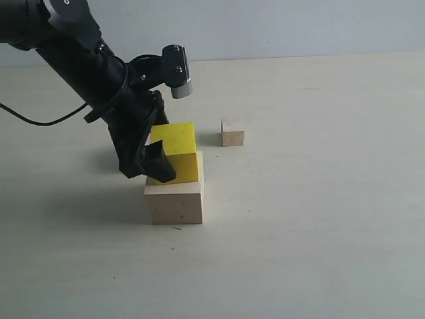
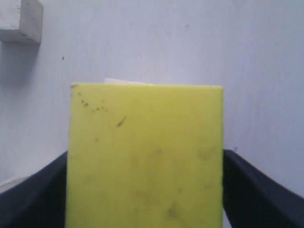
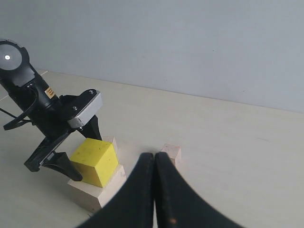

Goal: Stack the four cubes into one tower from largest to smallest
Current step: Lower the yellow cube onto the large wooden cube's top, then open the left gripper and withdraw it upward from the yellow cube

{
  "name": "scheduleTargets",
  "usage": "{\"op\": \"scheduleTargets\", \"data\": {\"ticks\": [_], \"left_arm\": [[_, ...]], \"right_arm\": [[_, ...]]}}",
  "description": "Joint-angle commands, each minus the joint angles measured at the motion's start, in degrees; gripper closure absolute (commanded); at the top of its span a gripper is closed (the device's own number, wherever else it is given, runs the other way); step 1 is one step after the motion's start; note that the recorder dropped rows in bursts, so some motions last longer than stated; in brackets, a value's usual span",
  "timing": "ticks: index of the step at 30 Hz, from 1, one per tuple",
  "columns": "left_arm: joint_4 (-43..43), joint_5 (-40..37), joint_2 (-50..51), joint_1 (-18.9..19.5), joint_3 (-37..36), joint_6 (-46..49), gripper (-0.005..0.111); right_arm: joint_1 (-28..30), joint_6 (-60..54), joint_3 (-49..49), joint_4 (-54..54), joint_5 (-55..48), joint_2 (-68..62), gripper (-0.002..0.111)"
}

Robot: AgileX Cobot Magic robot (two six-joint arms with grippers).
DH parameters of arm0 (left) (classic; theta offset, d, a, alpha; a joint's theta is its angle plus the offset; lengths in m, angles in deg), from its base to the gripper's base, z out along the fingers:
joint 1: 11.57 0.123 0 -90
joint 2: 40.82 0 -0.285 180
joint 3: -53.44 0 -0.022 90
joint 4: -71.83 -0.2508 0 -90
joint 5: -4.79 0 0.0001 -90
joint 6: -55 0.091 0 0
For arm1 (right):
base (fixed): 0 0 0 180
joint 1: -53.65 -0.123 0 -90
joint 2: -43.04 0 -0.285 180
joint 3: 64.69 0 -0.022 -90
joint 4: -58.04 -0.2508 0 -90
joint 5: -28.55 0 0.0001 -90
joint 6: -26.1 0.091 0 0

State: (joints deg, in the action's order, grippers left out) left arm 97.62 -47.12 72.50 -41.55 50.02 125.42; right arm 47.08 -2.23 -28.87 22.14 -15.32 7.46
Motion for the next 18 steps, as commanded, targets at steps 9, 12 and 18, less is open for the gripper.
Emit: {"op": "scheduleTargets", "data": {"ticks": [9, 12, 18], "left_arm": [[-5.2, 0.0, -0.2, -0.3, 0.0, -5.0, 0.031], [-5.2, 0.1, -0.5, -0.3, 0.0, -5.0, 0.031], [-5.5, 0.2, -0.8, -0.2, 0.1, -5.5, 0.031]], "right_arm": [[-0.1, 0.0, 0.0, -0.1, -0.1, -0.1, 0.108], [-0.1, 0.0, 0.0, -0.1, -0.1, -0.1, 0.108], [-0.1, 0.0, 0.0, -0.1, -0.1, -0.1, 0.108]]}}
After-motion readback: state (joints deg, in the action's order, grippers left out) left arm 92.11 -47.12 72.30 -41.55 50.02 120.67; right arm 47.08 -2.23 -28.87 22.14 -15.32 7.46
